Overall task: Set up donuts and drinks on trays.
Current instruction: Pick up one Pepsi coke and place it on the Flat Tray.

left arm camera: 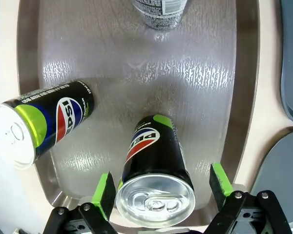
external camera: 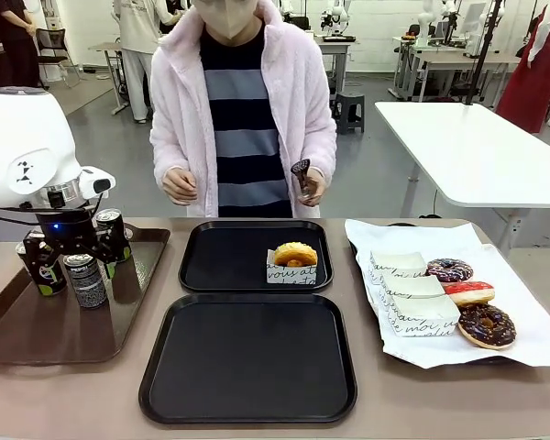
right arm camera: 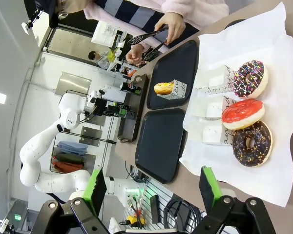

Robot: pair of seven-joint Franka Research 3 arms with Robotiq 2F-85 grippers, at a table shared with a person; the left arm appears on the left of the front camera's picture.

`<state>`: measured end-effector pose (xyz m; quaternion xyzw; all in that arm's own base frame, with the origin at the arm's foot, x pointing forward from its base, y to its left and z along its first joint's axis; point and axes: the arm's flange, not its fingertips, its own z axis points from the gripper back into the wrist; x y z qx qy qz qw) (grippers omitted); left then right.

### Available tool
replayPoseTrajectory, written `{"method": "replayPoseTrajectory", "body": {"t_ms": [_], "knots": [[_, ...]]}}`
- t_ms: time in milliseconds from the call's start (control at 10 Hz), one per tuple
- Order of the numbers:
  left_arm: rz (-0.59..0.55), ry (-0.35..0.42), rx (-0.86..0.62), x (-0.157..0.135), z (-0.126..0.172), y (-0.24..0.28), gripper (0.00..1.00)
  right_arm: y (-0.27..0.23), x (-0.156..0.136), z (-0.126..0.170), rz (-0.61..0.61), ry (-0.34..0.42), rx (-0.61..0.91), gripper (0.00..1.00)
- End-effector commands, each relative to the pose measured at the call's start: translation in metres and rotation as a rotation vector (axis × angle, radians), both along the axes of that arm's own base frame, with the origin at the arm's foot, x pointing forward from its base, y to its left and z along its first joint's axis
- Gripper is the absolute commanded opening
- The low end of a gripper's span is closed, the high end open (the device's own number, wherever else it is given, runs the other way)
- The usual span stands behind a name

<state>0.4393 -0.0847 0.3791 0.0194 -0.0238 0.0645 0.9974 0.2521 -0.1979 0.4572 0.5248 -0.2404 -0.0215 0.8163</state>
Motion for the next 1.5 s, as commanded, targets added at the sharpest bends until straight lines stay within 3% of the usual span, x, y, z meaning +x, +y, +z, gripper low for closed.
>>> {"method": "replayPoseTrajectory", "body": {"t_ms": [0, 100, 200, 300, 400, 600, 700, 800, 1200, 1400], "knots": [[0.030, -0.024, -0.026, -0.003, 0.002, 0.002, 1.00, -0.001, 0.000, 0.000, 0.008, -0.001, 0.005, 1.00], [0.035, -0.037, -0.034, -0.001, 0.003, 0.005, 0.65, -0.001, 0.000, 0.000, 0.008, -0.001, 0.005, 1.00], [0.039, -0.040, -0.033, 0.000, 0.003, 0.005, 0.47, -0.001, 0.000, 0.000, 0.008, -0.001, 0.005, 1.00], [0.042, -0.038, -0.033, 0.000, 0.003, 0.005, 0.12, -0.001, 0.000, 0.000, 0.008, -0.001, 0.005, 1.00], [0.044, -0.033, -0.033, 0.000, 0.003, 0.005, 0.00, -0.001, 0.000, 0.000, 0.008, -0.001, 0.005, 1.00], [0.046, -0.035, -0.028, 0.001, 0.004, 0.006, 0.00, -0.001, 0.000, 0.000, 0.008, -0.001, 0.005, 1.00], [0.043, -0.035, -0.032, 0.001, 0.005, 0.006, 0.12, -0.001, 0.000, 0.000, 0.008, -0.001, 0.005, 1.00], [0.061, -0.025, -0.046, -0.005, 0.018, 0.003, 0.04, -0.001, 0.000, 0.000, 0.008, -0.001, 0.005, 1.00], [-0.006, -0.098, -0.037, -0.073, 0.104, -0.019, 0.04, -0.001, 0.000, 0.000, 0.008, -0.001, 0.005, 1.00], [0.012, -0.091, -0.055, -0.075, 0.112, -0.017, 0.04, -0.001, 0.000, 0.000, 0.008, -0.001, 0.005, 1.00]]}}
